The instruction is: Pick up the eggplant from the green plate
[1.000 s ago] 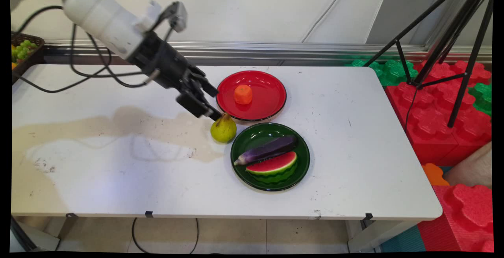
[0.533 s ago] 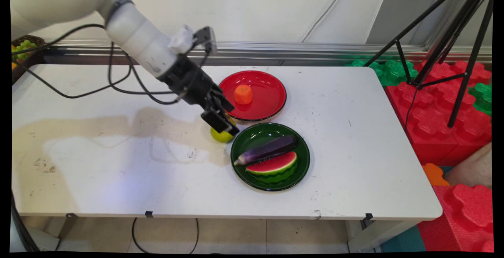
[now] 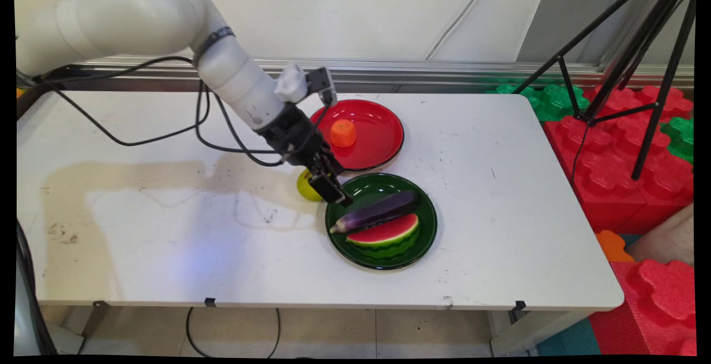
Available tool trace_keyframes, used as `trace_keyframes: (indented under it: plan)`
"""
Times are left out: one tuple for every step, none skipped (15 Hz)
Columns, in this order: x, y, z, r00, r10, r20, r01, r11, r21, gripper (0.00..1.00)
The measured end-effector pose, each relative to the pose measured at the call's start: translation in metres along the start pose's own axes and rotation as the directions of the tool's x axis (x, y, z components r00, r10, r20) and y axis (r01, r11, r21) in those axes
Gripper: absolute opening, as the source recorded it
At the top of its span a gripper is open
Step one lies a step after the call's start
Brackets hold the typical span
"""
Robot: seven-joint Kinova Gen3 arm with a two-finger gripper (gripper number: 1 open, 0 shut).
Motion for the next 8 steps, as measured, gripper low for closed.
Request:
trace_keyframes:
  plan:
    - [0.001,-0.001,0.006,1.000,-0.005,0.007,0.005,1.000,0.000,1.00]
    - [0.002,-0.002,0.014,1.000,-0.011,0.015,0.011,1.000,-0.001,1.00]
    - [0.002,-0.002,0.020,1.000,-0.017,0.021,0.017,1.000,-0.001,1.00]
    - [0.003,-0.003,0.024,1.000,-0.019,0.024,0.019,1.000,-0.002,1.00]
    - [0.004,-0.003,0.030,0.999,-0.024,0.031,0.024,1.000,-0.002,1.00]
    - [0.004,-0.003,0.036,0.999,-0.027,0.036,0.027,1.000,-0.001,1.00]
    - [0.004,-0.004,0.042,0.999,-0.030,0.041,0.031,1.000,-0.001,1.00]
    - [0.004,-0.004,0.046,0.998,-0.032,0.046,0.032,0.999,-0.002,1.00]
